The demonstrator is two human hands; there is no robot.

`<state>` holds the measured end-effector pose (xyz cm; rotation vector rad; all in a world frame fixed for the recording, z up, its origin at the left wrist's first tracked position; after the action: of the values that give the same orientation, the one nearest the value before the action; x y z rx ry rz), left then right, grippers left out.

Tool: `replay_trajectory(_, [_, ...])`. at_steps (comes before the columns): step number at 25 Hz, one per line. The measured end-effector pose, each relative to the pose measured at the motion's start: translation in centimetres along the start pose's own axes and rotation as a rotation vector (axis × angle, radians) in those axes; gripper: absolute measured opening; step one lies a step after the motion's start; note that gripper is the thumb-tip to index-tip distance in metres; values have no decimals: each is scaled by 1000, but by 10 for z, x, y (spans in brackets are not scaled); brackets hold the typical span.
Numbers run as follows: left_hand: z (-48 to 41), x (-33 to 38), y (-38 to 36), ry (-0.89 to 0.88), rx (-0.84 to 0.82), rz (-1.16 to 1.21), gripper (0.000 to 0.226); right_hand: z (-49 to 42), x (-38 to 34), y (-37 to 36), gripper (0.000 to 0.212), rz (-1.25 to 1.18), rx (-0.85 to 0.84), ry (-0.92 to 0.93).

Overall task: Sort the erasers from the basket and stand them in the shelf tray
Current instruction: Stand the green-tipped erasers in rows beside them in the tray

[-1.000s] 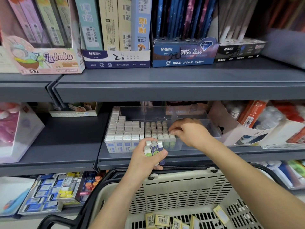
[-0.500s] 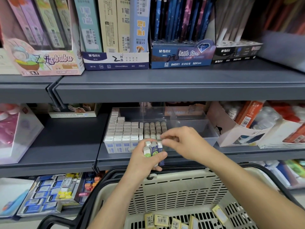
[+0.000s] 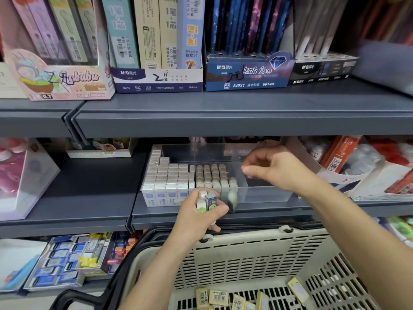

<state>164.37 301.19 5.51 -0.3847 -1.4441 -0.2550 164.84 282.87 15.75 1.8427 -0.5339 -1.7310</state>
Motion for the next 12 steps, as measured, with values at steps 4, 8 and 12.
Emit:
replay_trajectory(4, [0,1,1,12,18,24,28,-7,2,-1,18,-17,4,3])
replay_trajectory(8, [0,0,1,26,44,33,27,2,17,-13,16,-101,-29,-60])
replay_trajectory(12, [0,-1,2,39,62,39,26,9,24,-18,14,-20,-36,-41])
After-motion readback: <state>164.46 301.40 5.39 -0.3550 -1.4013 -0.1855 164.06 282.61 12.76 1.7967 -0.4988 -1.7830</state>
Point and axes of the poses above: each hand's wrist, its own z-axis away from the middle knuckle, its own y-axis out of the back of the hand, x = y × z, the point moved 2 cm from there along -z, towards the middle knuckle, and after that the axes turned 5 degrees about -x, right-handed, at the moved point
